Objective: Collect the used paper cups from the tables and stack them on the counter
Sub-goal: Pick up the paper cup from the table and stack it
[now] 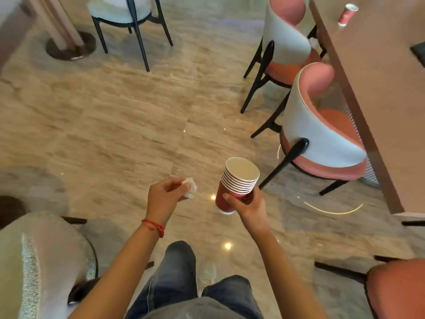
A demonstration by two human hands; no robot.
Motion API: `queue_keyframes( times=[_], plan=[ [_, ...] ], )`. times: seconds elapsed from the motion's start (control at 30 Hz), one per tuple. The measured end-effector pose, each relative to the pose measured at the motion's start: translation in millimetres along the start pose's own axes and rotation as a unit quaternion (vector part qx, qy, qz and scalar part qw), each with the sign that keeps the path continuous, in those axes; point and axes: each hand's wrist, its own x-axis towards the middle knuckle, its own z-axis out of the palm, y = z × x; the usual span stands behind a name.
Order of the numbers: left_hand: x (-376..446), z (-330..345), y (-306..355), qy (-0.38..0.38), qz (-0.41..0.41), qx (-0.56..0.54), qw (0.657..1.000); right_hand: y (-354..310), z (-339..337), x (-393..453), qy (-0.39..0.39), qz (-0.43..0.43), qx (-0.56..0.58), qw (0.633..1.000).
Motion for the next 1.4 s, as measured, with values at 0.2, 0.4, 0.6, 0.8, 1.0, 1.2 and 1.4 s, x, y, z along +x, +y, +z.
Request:
queue_keyframes(
  times=[0.2, 0.4, 0.6, 0.8, 1.0, 1.2, 1.4],
  plan=[
    [77, -5, 21, 0.048, 0.002, -0.005, 0.999, -23, 40, 90, -0.052, -0.015, -0.018, 0.998],
    [177, -26, 50, 0.084, 0.008, -0.024, 0.996, -56, 102, 187, -0.085, -0.035, -0.031, 0.995],
    [258, -58, 81, 0.106, 0.006, -0.027, 0.994, -98, 166, 270, -0.128, -0.055, -0.04, 0.989],
    [314, -89, 97, 0.161, -0.009, -0.059, 0.985, -124, 222, 332, -0.183, -0.049, -0.034, 0.981],
    [370, -130, 118, 0.265, -0.011, -0.096, 0.959, -154, 298, 399, -0.287, -0.051, -0.037, 0.956],
    [409, -180, 141, 0.406, -0.013, -0.138, 0.903, -193, 389, 450, -0.442, -0.093, -0.088, 0.888],
    [414, -223, 148, 0.504, -0.01, -0.144, 0.852, -222, 473, 466, -0.542, -0.111, -0.102, 0.827]
  ],
)
